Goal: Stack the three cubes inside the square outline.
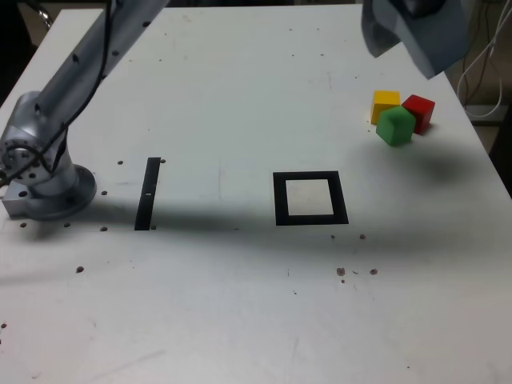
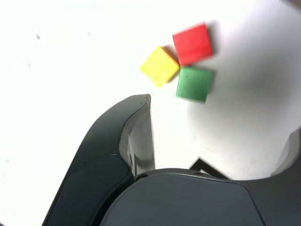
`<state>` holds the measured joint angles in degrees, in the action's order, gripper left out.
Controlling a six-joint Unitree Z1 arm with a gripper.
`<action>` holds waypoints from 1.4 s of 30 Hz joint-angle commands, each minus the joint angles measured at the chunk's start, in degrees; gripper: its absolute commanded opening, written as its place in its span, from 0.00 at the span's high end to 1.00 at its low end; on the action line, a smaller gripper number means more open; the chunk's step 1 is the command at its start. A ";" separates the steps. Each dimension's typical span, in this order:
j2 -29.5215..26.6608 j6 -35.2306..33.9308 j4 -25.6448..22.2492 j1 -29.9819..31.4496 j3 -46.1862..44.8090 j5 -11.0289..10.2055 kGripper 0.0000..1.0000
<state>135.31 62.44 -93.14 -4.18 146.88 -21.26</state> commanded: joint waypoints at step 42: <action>15.97 2.59 5.83 -3.07 9.81 -3.56 0.02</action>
<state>150.84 65.13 -87.68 -7.04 156.02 -24.65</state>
